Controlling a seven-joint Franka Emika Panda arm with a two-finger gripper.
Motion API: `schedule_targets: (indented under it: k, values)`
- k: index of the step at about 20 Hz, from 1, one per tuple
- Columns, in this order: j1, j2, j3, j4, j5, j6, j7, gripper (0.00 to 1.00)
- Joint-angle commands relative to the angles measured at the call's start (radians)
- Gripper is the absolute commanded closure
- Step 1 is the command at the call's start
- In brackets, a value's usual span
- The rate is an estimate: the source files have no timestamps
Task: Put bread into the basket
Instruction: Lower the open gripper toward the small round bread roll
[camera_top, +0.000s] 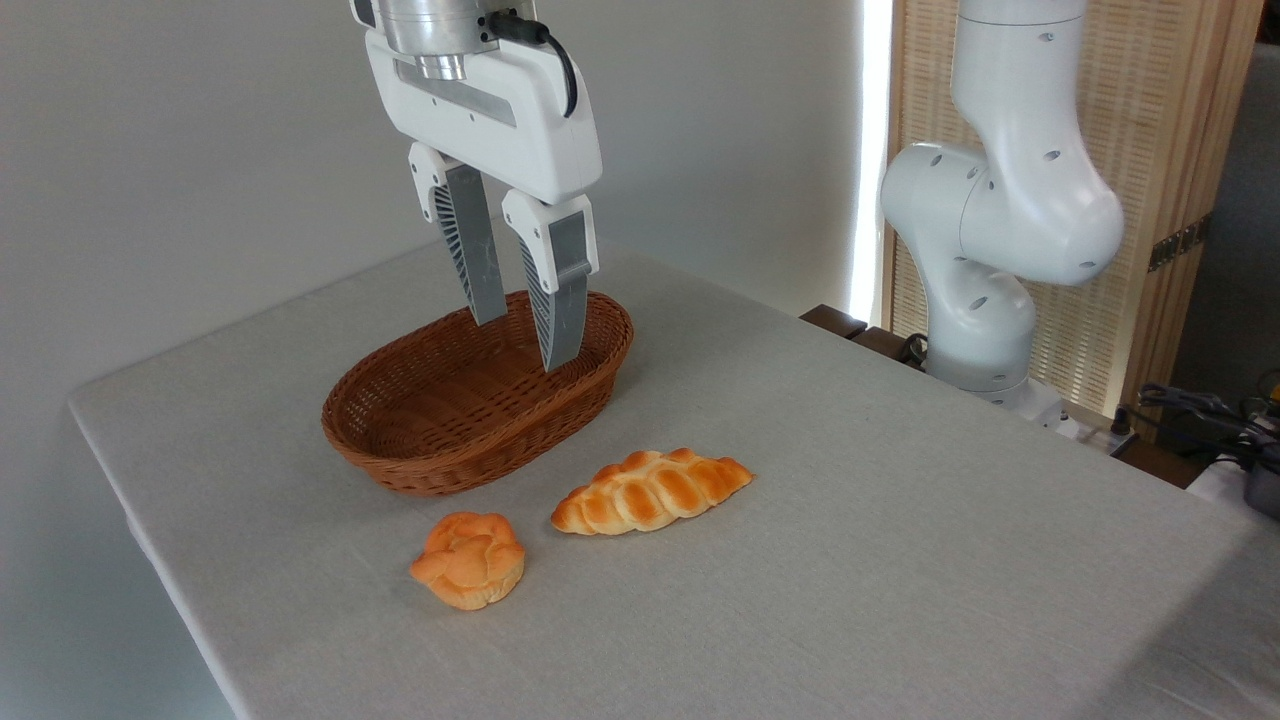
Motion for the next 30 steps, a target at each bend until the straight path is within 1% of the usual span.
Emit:
schedule_targets:
  k: [1,13,17,20,23,24,28,30]
  values:
    - [-0.006,0.004,0.008,0.016,0.000,-0.028,-0.002,0.00]
    - [-0.006,0.006,0.008,0.012,0.000,-0.025,-0.002,0.00]
    - [-0.006,0.009,0.005,0.007,-0.002,0.007,0.001,0.00]
    - [-0.015,0.011,0.002,-0.027,0.000,0.074,0.005,0.00]
    - [-0.024,0.015,-0.002,-0.095,-0.002,0.166,0.005,0.00]
    - [-0.026,0.021,-0.002,-0.108,0.000,0.186,0.005,0.00]
    - [-0.040,0.050,-0.004,-0.188,0.000,0.329,0.006,0.00]
    - [-0.047,0.073,-0.021,-0.217,0.001,0.398,0.005,0.00]
